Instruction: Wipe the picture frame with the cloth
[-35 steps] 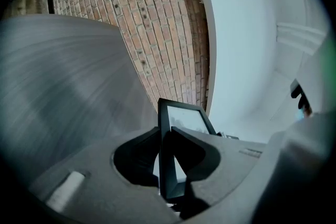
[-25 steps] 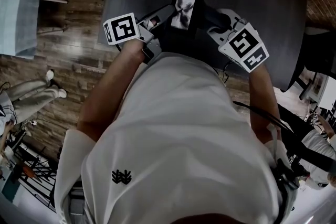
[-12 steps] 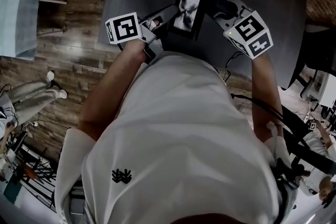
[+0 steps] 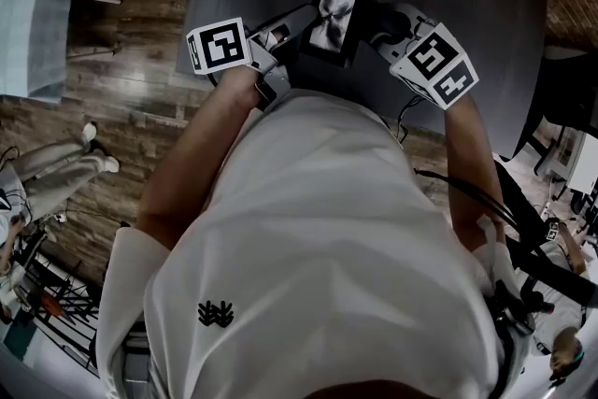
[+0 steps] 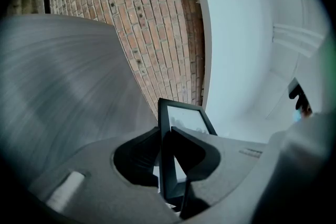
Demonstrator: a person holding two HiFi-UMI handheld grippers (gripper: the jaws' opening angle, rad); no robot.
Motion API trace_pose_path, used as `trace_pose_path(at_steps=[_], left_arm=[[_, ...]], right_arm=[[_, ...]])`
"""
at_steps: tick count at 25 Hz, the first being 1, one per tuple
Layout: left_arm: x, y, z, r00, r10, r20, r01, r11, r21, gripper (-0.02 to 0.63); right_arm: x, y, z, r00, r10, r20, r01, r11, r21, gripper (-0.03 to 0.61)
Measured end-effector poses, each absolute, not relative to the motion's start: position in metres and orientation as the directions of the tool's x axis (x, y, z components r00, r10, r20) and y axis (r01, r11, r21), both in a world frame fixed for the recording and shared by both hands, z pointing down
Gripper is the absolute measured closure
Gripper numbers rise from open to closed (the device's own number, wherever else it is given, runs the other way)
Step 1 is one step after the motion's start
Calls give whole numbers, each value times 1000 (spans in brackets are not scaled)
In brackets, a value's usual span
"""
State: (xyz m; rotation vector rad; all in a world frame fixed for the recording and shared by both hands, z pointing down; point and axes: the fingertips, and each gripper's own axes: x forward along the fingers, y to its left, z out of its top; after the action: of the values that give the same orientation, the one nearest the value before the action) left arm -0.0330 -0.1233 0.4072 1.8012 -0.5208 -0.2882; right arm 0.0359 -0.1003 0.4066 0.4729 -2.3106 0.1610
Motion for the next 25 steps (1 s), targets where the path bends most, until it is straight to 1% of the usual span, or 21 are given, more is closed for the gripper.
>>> trace_pose_path(at_steps=[4, 7, 11, 18, 23, 25], left_arm=[[-29, -121, 404, 882, -468, 60, -188, -232, 954, 540], [-29, -121, 401, 888, -457, 50, -177, -240, 954, 540], [-33, -120, 400, 878, -476, 49, -172, -219, 960, 540], [-41, -122, 401, 846, -532, 45, -175, -196, 965, 540], [-47, -125, 408, 826, -557, 84, -237, -207, 949, 540], [-49, -126, 409, 818, -569, 84, -235, -198, 952, 540]], right_arm=[[49, -133, 406, -615, -372, 695, -484, 874, 40, 486], [46, -141, 404, -620, -382, 685, -507, 862, 22, 486], [32, -124, 410, -651, -329, 684, -458, 889, -8, 486], [12, -72, 423, -695, -191, 694, -325, 943, -65, 486], [3, -41, 429, -705, -129, 697, -267, 959, -92, 486], [2, -33, 431, -710, -117, 695, -263, 959, -106, 486]])
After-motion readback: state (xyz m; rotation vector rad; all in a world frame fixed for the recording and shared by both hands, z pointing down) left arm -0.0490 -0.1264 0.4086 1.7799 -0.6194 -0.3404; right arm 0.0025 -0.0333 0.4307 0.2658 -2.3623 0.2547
